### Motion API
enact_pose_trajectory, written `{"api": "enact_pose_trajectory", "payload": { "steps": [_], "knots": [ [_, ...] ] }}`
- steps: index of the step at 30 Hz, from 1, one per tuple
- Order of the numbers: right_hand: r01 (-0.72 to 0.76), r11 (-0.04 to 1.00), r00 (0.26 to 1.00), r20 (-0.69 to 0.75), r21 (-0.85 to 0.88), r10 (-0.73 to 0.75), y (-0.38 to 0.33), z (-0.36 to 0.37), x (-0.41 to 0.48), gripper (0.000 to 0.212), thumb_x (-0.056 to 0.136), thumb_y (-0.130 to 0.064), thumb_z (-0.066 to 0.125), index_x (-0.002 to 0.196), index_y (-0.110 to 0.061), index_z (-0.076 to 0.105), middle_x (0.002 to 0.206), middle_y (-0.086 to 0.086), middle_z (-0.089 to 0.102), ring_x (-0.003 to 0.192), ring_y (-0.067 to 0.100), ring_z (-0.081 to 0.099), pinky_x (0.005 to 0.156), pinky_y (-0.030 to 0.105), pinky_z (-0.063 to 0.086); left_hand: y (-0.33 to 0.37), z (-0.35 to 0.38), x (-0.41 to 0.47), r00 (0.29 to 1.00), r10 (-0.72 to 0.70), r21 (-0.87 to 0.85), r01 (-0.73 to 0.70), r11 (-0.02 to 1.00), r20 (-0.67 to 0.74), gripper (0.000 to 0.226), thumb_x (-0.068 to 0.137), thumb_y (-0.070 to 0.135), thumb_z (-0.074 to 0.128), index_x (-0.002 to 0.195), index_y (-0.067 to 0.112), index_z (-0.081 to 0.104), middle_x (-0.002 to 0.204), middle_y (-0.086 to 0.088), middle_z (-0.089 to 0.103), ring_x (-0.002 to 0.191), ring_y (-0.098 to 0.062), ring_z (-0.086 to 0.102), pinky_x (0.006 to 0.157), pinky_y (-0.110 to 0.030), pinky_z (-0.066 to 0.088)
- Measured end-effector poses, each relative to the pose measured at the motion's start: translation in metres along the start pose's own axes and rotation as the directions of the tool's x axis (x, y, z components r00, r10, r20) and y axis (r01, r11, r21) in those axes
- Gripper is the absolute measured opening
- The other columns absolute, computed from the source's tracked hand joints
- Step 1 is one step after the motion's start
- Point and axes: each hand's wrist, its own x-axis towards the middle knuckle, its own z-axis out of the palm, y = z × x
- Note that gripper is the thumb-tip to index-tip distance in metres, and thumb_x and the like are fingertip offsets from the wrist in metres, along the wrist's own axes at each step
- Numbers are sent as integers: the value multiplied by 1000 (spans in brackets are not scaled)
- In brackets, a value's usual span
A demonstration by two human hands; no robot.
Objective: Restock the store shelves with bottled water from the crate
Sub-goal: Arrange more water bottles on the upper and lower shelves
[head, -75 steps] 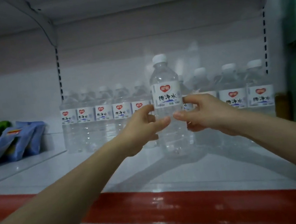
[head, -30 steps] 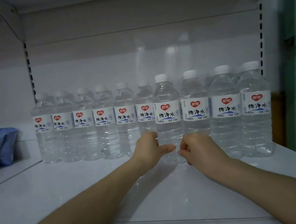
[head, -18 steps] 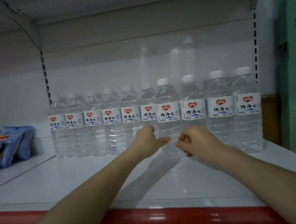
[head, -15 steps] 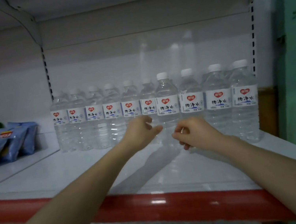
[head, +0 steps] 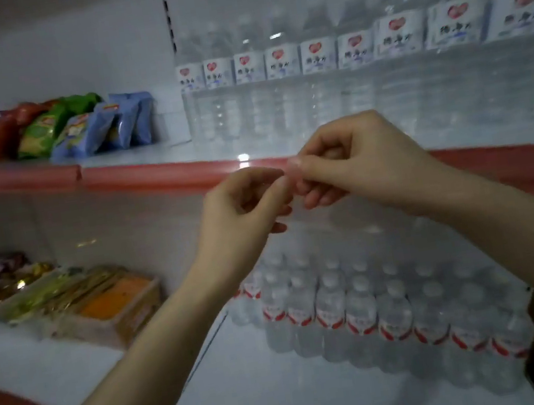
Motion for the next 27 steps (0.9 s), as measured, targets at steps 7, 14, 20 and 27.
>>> {"api": "enact_pose_trajectory", "payload": {
  "steps": [7,14,20,27],
  "knots": [
    [-276,961,913,319,19,256,68,158,-85,10,88,-13,61,81,-8,64,69,7,69,62,15,69,56,20,55,-106,-64,-149,918,-394,117,397,910,-52,16,91,19,58,103,10,62,88,-8,70,76,-10,69,66,-24,56],
    [-466,866,690,538,-182,484,142,307,-163,10,89,-16,61,79,-13,59,81,20,69,76,30,70,69,34,57,-208,-125,-304,760,-641,346,633,693,-108,15,93,20,54,106,15,60,89,5,63,79,-7,63,64,-16,52],
    [-661,715,469,617,-229,632,182,398,-237,16,92,-19,56,101,-5,58,86,13,66,82,25,69,79,36,58,-276,-152,-386,637,-741,603,682,414,-211,28,94,28,50,113,9,58,99,-5,63,71,-4,52,53,-10,33],
    [-921,358,178,652,-153,737,191,460,-290,30,97,-17,47,123,-3,48,112,17,58,102,26,62,76,25,51,-334,-169,-438,475,-839,718,678,157,-266,39,90,28,55,123,8,53,118,-12,61,102,-25,60,84,-33,49]
  ]
}}
